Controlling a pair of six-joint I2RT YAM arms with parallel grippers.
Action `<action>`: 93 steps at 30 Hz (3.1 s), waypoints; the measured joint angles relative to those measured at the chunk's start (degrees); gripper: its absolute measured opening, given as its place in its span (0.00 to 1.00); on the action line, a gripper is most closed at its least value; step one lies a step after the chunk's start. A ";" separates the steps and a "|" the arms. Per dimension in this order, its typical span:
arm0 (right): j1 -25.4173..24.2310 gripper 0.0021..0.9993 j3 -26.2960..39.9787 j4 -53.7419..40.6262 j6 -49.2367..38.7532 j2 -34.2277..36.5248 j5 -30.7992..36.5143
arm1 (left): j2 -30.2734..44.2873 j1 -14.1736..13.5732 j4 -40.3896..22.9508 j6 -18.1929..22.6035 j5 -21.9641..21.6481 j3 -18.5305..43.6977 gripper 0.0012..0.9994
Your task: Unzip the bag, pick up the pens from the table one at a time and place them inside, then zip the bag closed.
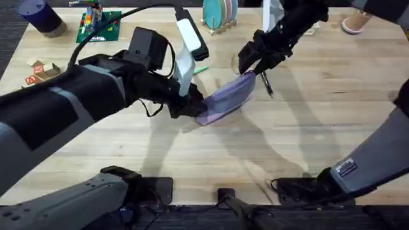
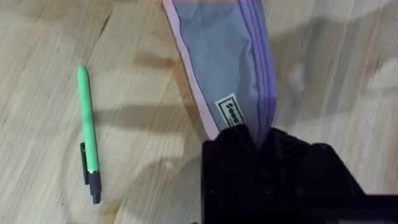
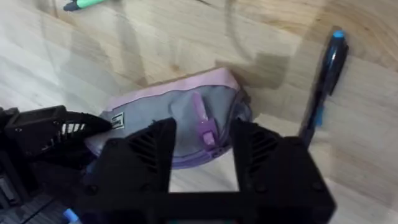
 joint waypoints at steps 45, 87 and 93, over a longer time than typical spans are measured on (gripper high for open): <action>0.11 0.03 8.49 -8.35 -1.57 0.66 5.26 | 0.00 0.00 0.92 0.00 -0.02 -0.02 0.04; 15.45 0.03 11.30 -8.96 -6.21 0.66 2.64 | 0.02 0.02 0.44 0.00 -1.38 -0.02 0.04; 18.79 0.03 11.30 -8.54 -6.03 0.66 2.91 | 0.02 0.02 0.40 0.00 -1.53 -0.02 0.04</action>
